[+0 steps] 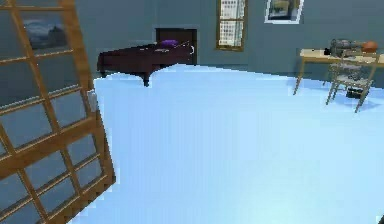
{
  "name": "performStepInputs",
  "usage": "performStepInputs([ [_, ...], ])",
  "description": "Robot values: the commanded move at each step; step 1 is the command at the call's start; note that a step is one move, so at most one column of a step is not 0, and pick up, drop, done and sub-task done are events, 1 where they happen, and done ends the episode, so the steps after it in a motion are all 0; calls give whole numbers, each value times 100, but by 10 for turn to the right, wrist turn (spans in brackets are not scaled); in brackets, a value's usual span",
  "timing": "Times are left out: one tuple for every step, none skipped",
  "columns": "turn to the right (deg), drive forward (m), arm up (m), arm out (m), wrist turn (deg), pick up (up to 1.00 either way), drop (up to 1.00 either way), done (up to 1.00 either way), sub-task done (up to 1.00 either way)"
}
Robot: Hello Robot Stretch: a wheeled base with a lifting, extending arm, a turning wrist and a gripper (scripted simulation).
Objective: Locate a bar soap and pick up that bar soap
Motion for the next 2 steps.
performStepInputs([
  [-450,0,0,0,0,0,0,0,0],
  [-150,0,0,0,0,0,0,0,0],
])
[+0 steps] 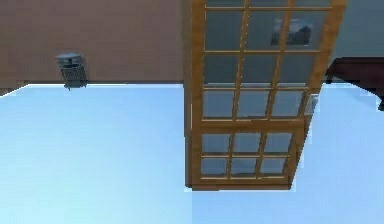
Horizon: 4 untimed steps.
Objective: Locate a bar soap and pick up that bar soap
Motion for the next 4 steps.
performStepInputs([
  [0,15,0,0,0,0,0,0,0],
  [-420,0,0,0,0,0,0,0,0],
  [0,100,0,0,0,0,0,0,0],
  [-30,0,0,0,0,0,0,0,0],
])
